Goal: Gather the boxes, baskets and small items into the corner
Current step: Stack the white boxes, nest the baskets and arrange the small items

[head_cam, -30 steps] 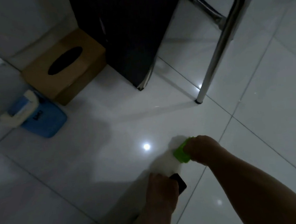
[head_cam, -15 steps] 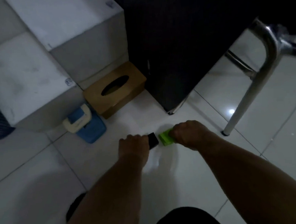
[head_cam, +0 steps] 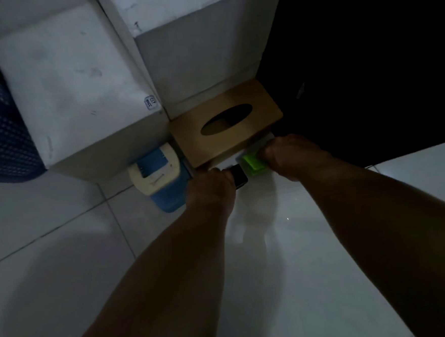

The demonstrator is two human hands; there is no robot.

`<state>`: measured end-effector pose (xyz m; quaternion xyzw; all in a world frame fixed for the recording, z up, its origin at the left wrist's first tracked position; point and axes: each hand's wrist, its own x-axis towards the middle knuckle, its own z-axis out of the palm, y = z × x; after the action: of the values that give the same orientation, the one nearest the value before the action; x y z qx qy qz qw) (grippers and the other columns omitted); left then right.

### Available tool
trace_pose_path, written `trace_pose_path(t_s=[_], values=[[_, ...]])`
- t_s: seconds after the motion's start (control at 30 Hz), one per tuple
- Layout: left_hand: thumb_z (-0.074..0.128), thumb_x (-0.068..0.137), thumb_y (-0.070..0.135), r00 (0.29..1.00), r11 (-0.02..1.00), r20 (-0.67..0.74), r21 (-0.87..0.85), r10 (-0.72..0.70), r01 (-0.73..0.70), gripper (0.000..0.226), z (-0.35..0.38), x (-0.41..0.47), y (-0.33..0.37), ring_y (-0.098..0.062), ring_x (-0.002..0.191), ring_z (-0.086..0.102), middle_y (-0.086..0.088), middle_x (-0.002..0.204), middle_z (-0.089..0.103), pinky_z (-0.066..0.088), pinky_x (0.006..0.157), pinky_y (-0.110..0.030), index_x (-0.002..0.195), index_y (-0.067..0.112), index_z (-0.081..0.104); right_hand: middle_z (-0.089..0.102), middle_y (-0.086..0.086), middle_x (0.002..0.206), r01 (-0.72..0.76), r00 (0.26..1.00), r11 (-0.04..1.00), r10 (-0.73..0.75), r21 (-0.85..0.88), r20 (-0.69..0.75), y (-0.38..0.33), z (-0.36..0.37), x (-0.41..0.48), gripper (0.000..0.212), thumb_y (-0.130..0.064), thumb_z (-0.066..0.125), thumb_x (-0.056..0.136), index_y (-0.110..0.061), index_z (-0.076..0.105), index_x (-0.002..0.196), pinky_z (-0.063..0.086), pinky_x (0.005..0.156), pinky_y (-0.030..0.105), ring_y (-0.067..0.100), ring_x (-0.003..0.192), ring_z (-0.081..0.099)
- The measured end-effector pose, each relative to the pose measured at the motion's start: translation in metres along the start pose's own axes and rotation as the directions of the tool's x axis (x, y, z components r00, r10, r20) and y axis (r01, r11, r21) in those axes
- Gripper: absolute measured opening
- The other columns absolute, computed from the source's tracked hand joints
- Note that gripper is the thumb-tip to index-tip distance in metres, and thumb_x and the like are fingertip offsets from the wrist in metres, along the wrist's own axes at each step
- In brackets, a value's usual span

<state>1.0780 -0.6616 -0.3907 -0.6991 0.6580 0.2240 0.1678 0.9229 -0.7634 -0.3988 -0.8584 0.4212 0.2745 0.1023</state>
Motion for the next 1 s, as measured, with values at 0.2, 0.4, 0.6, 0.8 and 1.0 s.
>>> trace_pose_path(t_s=[0.2,0.4,0.6,0.8,1.0], values=[[0.048,0.099,0.025,0.997,0.998,-0.078,-0.061,-0.016,0.011,0.032,0.003,0.012,0.01,-0.029,0.117,0.053,-0.009,0.124,0.056,0.048,0.087,-0.04,0.129,0.015,0.051,0.061,0.013,0.119,-0.008,0.999,0.999,0.007,-0.036,-0.051,0.005,0.006,0.008,0.029,-0.031,0.051,0.097,-0.018,0.062,0.12,0.045,0.082,0.036,0.033,0.106,0.059],[0.053,0.098,0.029,0.991,0.999,-0.129,-0.04,-0.038,0.033,0.034,0.006,0.017,0.012,-0.028,0.116,0.054,-0.01,0.124,0.057,0.049,0.085,-0.038,0.127,0.012,0.049,0.066,0.012,0.114,-0.054,0.996,0.999,0.054,0.005,-0.074,0.004,0.009,0.015,0.026,-0.016,0.057,0.094,-0.013,0.067,0.118,0.052,0.091,0.043,0.031,0.104,0.063],[0.048,0.1,0.024,0.968,0.992,-0.238,-0.113,-0.074,0.048,0.025,0.006,0.016,0.017,-0.027,0.111,0.059,-0.009,0.119,0.061,0.05,0.079,-0.034,0.122,0.013,0.055,0.059,0.016,0.123,-0.148,0.983,0.98,0.161,0.136,-0.09,-0.001,0.013,0.017,0.029,-0.014,0.057,0.094,-0.013,0.061,0.123,0.049,0.095,0.043,0.034,0.113,0.057],[0.045,0.1,0.017,0.954,0.989,-0.299,-0.129,0.024,-0.065,0.024,-0.004,0.02,0.016,-0.025,0.106,0.063,-0.009,0.116,0.065,0.048,0.078,-0.032,0.119,0.012,0.059,0.051,0.009,0.139,-0.13,0.985,0.959,0.153,0.251,-0.076,0.002,0.02,0.009,0.042,-0.018,0.06,0.094,-0.017,0.052,0.136,0.04,0.106,0.037,0.028,0.126,0.049],[0.045,0.099,0.013,0.955,0.995,-0.281,0.007,0.094,-0.096,0.025,-0.007,0.022,0.019,-0.027,0.094,0.068,-0.011,0.108,0.068,0.055,0.073,-0.036,0.115,0.01,0.063,0.059,0.006,0.129,-0.115,0.968,0.982,0.144,0.148,-0.204,0.002,0.007,-0.008,0.03,-0.02,0.062,0.093,-0.018,0.061,0.123,0.048,0.096,0.037,0.027,0.115,0.057]])
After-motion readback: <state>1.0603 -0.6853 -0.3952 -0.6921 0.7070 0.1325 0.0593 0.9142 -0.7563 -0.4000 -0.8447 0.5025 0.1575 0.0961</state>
